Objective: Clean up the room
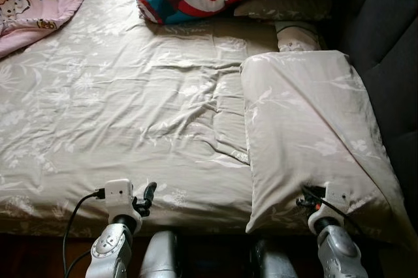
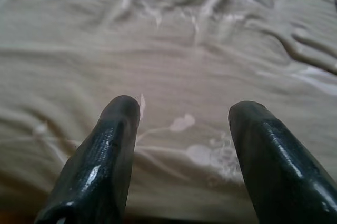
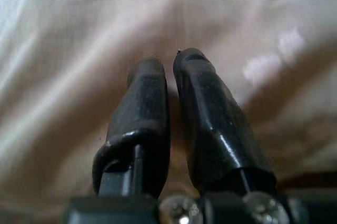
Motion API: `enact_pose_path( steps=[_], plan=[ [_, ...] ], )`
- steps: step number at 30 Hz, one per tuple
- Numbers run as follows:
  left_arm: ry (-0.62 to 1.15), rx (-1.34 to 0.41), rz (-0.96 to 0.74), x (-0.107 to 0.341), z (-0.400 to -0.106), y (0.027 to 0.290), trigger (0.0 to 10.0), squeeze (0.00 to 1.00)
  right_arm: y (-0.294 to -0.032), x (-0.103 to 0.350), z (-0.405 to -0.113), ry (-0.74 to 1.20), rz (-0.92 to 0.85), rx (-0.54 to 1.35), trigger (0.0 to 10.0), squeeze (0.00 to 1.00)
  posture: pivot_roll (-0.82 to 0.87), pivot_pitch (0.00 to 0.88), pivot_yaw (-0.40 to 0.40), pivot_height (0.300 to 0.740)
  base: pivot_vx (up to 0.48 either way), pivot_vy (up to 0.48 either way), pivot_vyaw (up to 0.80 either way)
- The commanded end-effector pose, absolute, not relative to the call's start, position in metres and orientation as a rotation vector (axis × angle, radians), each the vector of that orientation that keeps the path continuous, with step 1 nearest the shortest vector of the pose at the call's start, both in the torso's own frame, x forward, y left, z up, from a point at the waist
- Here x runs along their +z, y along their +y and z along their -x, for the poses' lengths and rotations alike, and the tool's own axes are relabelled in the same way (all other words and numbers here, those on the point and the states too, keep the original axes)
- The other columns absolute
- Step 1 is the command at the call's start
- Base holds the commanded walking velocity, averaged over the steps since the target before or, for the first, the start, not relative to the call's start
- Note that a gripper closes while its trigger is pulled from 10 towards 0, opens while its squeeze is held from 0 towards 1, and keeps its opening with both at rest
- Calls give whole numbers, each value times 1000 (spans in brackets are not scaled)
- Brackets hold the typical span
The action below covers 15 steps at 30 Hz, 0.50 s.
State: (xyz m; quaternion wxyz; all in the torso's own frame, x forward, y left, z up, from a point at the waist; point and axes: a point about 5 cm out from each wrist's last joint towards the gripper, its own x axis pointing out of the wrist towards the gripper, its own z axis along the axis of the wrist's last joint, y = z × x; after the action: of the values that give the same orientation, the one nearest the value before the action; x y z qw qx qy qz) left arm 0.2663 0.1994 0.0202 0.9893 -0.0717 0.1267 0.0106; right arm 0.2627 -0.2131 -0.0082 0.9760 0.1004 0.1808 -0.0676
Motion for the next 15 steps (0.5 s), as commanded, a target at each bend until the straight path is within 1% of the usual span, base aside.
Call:
enact_pose_path(
  steps=[1, 3, 4, 5, 12, 13, 15],
  plan=[
    [288, 37, 135, 11, -260, 203, 10000, 0, -209, -20, -251, 412, -222, -128, 10000, 0, 39, 204, -19, 705, 0, 0, 0],
    [339, 54, 147, 0, -257, 205, 10000, 0, -200, -29, -244, 449, -221, -93, 10000, 0, 40, 200, -20, 720, 0, 0, 0],
    [339, 54, 147, 0, -257, 205, 10000, 0, -200, -29, -244, 449, -221, -93, 10000, 0, 40, 200, -20, 720, 0, 0, 0],
    [373, 65, 153, -7, -252, 205, 10000, 0, -196, -35, -239, 477, -210, -84, 10000, 0, 38, 188, -20, 735, 0, 0, 0],
    [443, 74, 149, -22, -244, 205, 10000, 0, -196, -45, -230, 544, -207, -100, 10000, 0, 44, 164, -15, 740, 0, 0, 0],
    [487, 80, 145, -29, -239, 206, 10000, 0, -197, -50, -224, 582, -199, -109, 10000, 0, 46, 147, -11, 740, 0, 0, 0],
    [506, 82, 142, -32, -237, 207, 10000, 0, -198, -52, -222, 599, -194, -112, 10000, 0, 46, 147, -11, 740, 0, 0, 0]
  ],
)
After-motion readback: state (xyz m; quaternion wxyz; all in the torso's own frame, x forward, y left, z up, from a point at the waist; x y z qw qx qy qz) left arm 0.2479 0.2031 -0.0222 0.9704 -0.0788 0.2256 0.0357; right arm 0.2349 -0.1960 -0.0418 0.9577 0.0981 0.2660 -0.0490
